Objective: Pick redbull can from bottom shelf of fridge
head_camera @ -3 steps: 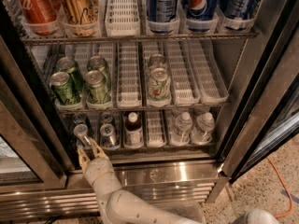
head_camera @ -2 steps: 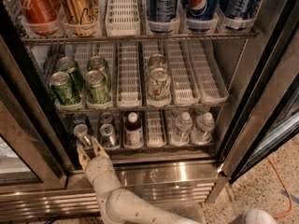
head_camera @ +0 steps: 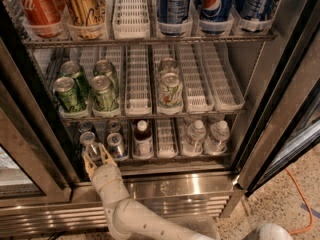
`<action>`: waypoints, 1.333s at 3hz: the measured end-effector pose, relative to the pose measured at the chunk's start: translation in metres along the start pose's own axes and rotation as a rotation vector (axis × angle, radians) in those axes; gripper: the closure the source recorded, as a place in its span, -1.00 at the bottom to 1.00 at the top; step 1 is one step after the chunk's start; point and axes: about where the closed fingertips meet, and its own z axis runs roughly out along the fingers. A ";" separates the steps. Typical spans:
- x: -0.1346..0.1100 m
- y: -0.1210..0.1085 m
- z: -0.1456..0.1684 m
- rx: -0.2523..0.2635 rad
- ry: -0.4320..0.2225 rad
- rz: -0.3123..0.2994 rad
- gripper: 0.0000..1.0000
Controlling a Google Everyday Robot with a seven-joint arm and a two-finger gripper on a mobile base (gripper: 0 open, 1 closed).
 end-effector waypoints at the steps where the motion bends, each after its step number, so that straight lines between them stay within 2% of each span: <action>1: 0.001 0.003 0.015 -0.006 -0.022 0.012 -0.12; 2: 0.001 0.005 0.021 -0.013 -0.030 0.017 -0.08; 3: 0.000 0.007 0.025 -0.021 -0.037 0.018 0.30; 4: 0.000 0.008 0.027 -0.025 -0.038 0.018 0.76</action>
Offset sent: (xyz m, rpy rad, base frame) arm 0.0172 0.0159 -0.0007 0.0295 -0.0189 0.0209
